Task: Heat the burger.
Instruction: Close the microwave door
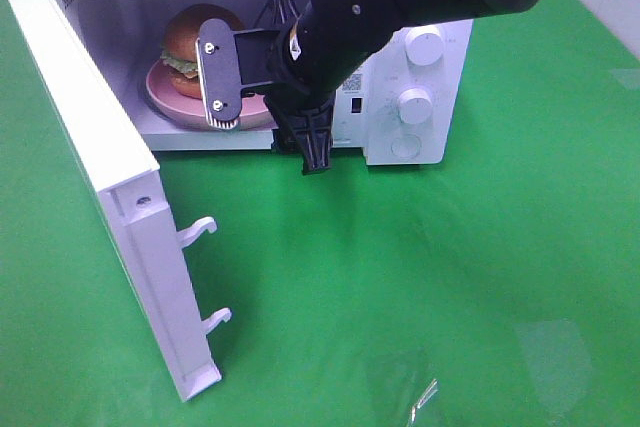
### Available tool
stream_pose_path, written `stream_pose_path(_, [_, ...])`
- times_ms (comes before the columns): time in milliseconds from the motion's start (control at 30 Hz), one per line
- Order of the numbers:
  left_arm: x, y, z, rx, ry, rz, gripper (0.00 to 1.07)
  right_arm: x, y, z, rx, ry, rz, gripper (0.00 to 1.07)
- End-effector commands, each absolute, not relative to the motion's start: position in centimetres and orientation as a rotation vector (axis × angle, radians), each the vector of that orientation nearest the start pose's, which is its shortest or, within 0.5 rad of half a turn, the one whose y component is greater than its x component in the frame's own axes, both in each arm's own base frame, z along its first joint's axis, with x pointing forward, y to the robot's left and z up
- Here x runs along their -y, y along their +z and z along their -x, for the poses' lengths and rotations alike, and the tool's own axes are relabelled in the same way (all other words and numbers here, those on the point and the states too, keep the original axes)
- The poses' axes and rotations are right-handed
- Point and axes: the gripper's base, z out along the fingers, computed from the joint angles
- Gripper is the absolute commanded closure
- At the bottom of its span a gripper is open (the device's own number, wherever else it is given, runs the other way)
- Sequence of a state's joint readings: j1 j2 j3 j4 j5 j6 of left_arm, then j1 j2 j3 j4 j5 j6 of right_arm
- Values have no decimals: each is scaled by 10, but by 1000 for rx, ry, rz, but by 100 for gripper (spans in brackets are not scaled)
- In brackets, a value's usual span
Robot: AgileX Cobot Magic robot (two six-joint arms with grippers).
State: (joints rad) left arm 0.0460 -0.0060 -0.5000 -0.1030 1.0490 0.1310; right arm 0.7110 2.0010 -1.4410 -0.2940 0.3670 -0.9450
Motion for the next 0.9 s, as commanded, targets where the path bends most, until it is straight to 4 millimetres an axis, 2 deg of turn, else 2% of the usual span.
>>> stream_pose_path(33, [9,279,7,-1993,-12,-93,4,-280,211,-338,-1440,-346,1928,31])
stream_pose_path(233, [9,279,7,-1993,-12,-93,4,-267,226,-317,-1554,-280,1821,31])
stream_pose_path(533, [9,279,7,-1993,-12,-93,4,-247,248,-297,-1707,-217,1682,31])
stream_pose_path(733, [9,279,7,-1993,-12,-93,4,-229,262,-277,-1858,-152,1529,31])
stream_pose_path(833, [9,279,7,-1993,-12,-93,4,-216,268,-263,-2023,-78,1375,31])
stream_pose_path(900, [9,279,7,-1993,-12,-93,4,-212,271,-259,-2060,-58,1331,31])
